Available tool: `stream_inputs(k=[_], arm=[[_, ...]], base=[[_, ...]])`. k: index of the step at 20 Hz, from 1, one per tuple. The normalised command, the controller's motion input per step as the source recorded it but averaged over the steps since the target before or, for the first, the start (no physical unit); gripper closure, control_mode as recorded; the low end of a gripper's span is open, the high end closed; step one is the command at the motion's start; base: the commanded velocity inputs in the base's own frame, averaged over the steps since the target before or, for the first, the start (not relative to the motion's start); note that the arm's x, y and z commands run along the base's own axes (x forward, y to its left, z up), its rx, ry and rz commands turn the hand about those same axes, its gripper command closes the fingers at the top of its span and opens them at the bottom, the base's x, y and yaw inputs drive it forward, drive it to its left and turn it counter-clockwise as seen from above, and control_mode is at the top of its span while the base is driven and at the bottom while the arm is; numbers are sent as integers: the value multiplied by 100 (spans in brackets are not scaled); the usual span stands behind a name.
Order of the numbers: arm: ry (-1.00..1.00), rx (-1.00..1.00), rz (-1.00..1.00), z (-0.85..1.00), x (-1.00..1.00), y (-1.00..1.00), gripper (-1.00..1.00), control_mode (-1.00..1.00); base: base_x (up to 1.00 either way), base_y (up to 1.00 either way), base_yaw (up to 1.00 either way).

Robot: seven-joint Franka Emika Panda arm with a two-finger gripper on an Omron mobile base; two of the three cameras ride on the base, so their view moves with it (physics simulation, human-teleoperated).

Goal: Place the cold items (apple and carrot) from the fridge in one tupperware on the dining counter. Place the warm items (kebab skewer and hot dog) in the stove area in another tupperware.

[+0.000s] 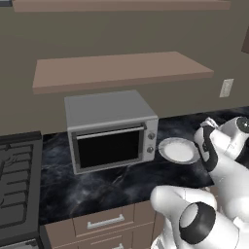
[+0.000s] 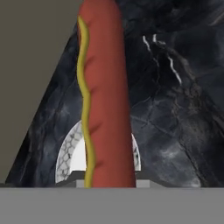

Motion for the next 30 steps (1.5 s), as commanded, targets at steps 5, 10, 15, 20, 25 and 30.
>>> stream_inputs(k=[5, 10, 15, 20, 25, 30], arm=[[-6, 0, -10, 69, -51, 0, 100, -100], [-9, 0, -12, 61, -60, 0, 100, -100], [-3, 0, -4, 19, -29, 0, 100, 100], [0, 0, 0, 0, 0, 0, 100, 100], [0, 0, 0, 0, 0, 0, 100, 100], [0, 0, 0, 0, 0, 0, 100, 100]], base=[[0, 0, 0], [0, 0, 0], [-49, 0, -6], [-84, 27, -4], [-69, 64, 22], [-73, 57, 64]])
